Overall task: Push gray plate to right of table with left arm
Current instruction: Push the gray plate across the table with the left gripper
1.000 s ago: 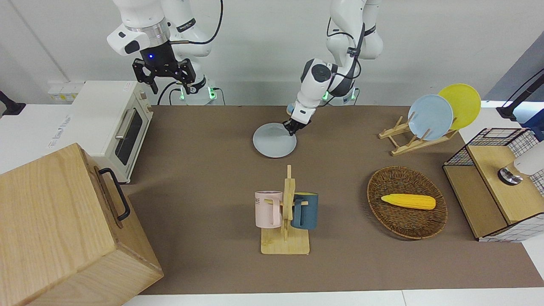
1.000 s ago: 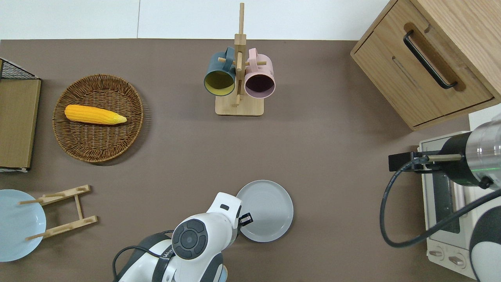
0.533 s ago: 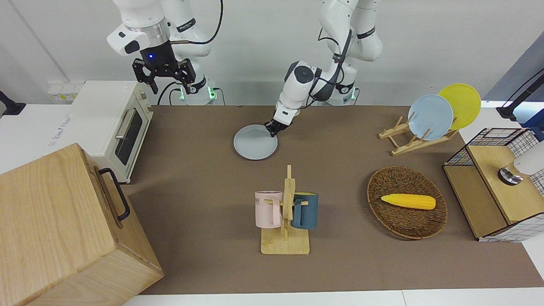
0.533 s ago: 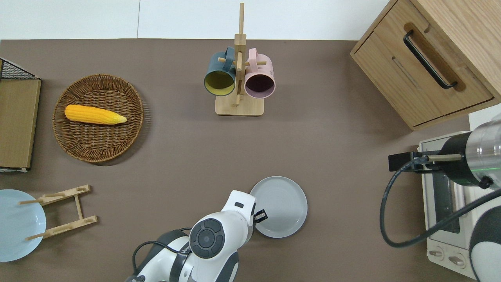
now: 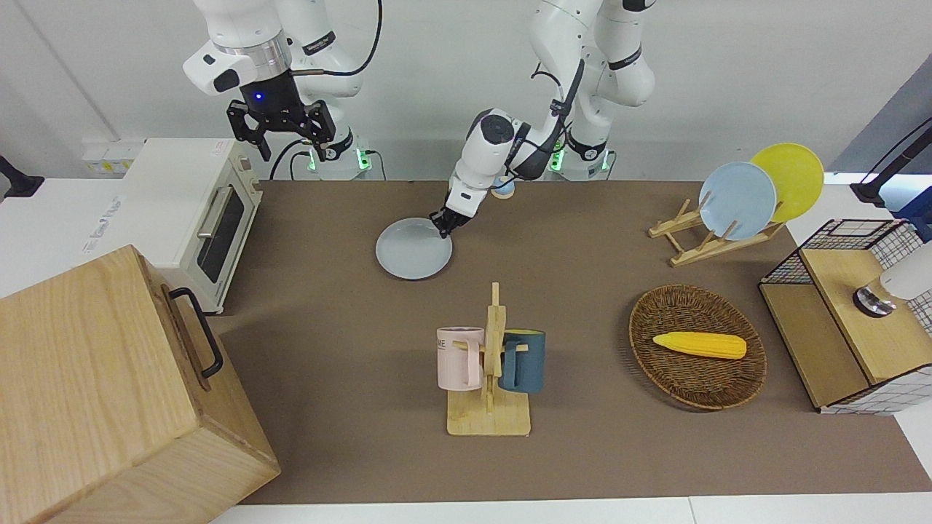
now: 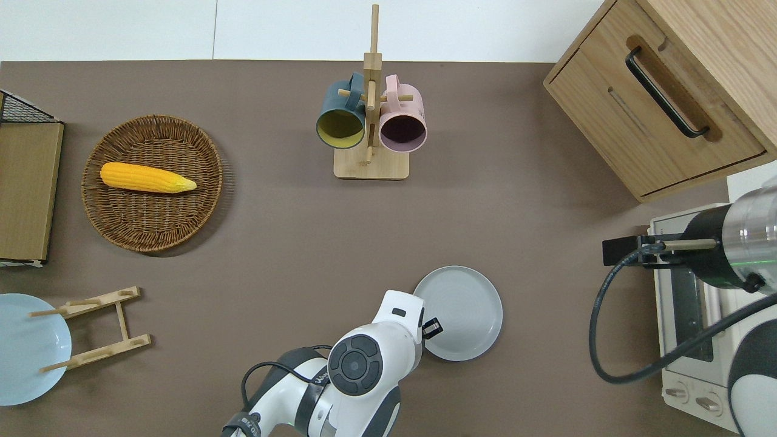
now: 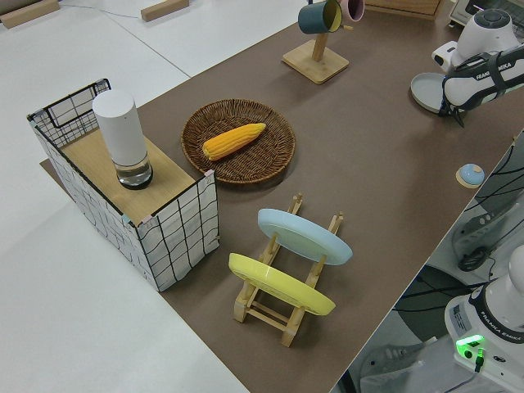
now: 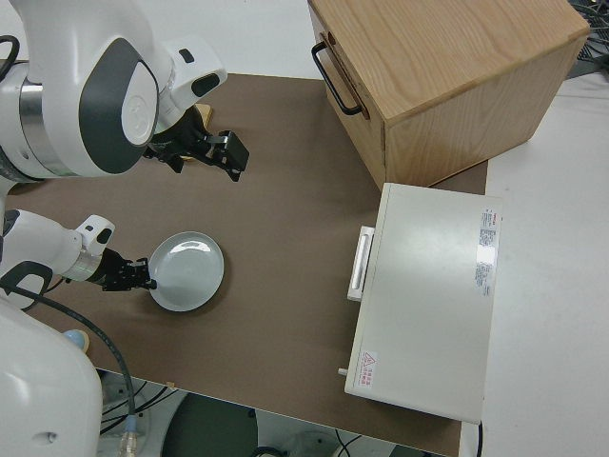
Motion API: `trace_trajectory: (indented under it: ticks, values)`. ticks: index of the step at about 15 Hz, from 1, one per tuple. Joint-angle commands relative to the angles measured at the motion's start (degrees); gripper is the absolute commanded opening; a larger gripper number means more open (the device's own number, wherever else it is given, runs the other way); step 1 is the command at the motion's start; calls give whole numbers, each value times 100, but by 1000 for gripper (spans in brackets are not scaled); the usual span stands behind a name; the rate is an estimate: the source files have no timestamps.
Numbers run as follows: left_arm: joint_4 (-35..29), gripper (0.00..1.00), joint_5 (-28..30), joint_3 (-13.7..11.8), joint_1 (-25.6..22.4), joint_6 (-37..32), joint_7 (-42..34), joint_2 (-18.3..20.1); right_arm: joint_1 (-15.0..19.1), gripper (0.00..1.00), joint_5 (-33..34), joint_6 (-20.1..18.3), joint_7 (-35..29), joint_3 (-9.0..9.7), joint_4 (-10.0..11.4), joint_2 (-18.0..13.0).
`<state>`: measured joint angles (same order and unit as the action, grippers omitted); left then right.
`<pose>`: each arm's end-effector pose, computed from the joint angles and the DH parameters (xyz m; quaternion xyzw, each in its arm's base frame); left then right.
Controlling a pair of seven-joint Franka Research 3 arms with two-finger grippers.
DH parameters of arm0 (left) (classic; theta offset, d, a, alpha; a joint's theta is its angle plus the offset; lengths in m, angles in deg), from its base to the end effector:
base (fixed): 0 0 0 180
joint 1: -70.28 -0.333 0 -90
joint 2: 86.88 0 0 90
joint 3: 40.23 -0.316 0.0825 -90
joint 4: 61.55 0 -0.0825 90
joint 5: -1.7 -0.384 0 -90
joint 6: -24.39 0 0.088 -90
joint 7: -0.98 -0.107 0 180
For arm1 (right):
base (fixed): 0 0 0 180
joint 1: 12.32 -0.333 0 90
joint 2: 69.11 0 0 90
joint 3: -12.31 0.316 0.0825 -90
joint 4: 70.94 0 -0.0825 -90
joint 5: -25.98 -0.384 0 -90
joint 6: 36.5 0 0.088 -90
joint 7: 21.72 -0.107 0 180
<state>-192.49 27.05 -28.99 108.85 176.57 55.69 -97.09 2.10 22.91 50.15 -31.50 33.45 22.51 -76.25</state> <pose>0.3625 -0.4101 0.2936 0.9596 0.2274 -0.0522 0.1572 0.5061 0.0788 0.6527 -0.9996 0.0265 0.0018 0.0041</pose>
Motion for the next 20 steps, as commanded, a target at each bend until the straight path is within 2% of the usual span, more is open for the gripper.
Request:
trace_trajectory:
  ticks: [1, 3, 5, 7, 9, 10, 15, 20]
  values:
    - [288, 3, 102, -95, 186, 102, 155, -297, 140, 996, -123, 1, -59, 83, 156, -157]
    - [297, 87, 102, -95, 186, 102, 155, -306, 140, 996, -123, 1, -59, 83, 156, -157]
    - [297, 456, 102, -95, 177, 102, 146, -297, 140, 994, -123, 1, -67, 83, 156, -157]
    - [262, 555, 93, -87, 125, 93, 146, -288, 140, 996, -123, 1, -59, 83, 156, -157]
    - [227, 866, 102, -34, 54, 32, 181, -253, 140, 996, -123, 1, -59, 83, 156, -157]
    - [226, 951, 102, -8, -16, 14, 242, -210, 140, 996, -123, 1, -59, 83, 156, -157]
    - [165, 979, 102, 247, -236, -135, 392, 98, 140, 996, -123, 1, -59, 83, 156, -157]
    - [174, 979, 32, 239, -657, -969, 286, 484, 140, 996, -123, 1, -59, 83, 156, -157]
